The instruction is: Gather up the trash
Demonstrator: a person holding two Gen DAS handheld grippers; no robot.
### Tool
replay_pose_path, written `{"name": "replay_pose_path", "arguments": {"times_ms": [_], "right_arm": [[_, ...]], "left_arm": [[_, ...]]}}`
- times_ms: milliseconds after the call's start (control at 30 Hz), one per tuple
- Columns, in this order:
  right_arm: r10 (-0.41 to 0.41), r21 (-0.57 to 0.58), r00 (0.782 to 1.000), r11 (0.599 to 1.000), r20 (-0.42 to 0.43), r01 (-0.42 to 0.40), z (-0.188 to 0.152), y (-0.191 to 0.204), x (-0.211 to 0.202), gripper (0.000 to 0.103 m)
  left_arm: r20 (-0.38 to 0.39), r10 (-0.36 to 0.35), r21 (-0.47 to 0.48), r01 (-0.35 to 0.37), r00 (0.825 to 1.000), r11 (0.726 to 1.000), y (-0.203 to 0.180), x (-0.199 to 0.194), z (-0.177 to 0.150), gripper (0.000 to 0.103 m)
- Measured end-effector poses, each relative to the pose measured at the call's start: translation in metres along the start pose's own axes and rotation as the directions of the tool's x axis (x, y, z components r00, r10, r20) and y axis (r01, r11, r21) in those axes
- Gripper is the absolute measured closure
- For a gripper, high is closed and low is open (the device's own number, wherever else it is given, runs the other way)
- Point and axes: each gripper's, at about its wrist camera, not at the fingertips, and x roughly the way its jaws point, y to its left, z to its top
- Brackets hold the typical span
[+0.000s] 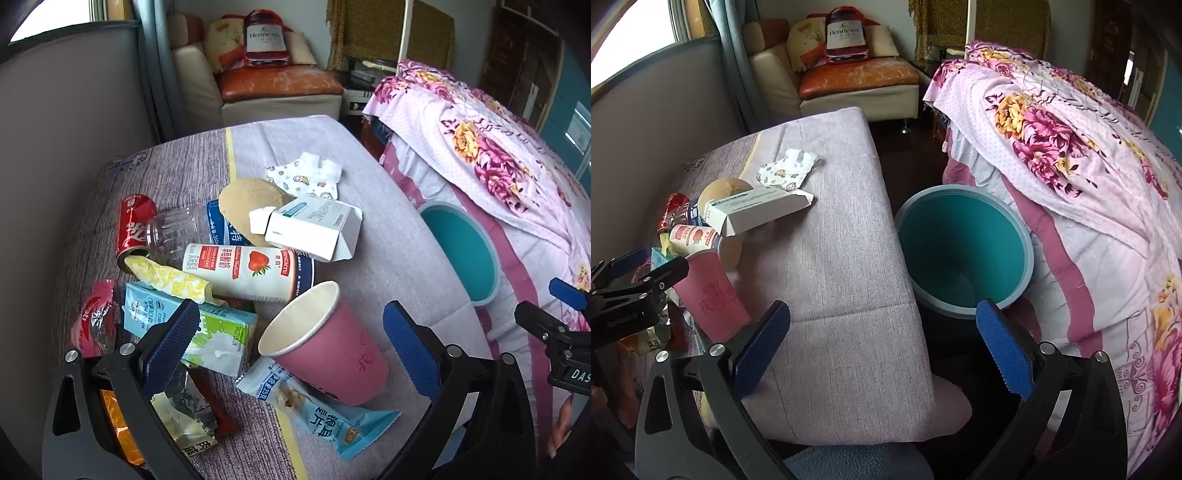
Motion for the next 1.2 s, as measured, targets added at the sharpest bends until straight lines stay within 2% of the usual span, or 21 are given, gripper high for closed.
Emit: {"name": "replay_pose_path", "arguments": {"times_ms": [500, 1200], "right_arm": [[0.003, 0.004, 1.0, 1.0, -0.01, -0.003, 0.005, 0.005, 0.001, 0.006], [0.009, 0.025, 1.0, 1.0, -0.021, -0.008, 0.002, -0.001, 0.007, 0.006]], "left_arm": [[0.009, 0.005, -0.023, -0.005, 1.0, 1.0, 0.011, -0.001, 0.0, 0.003], [0.017, 0.005, -0.005, -0.005, 1.0, 1.0, 0.009, -0.002, 0.0, 0.003]]}}
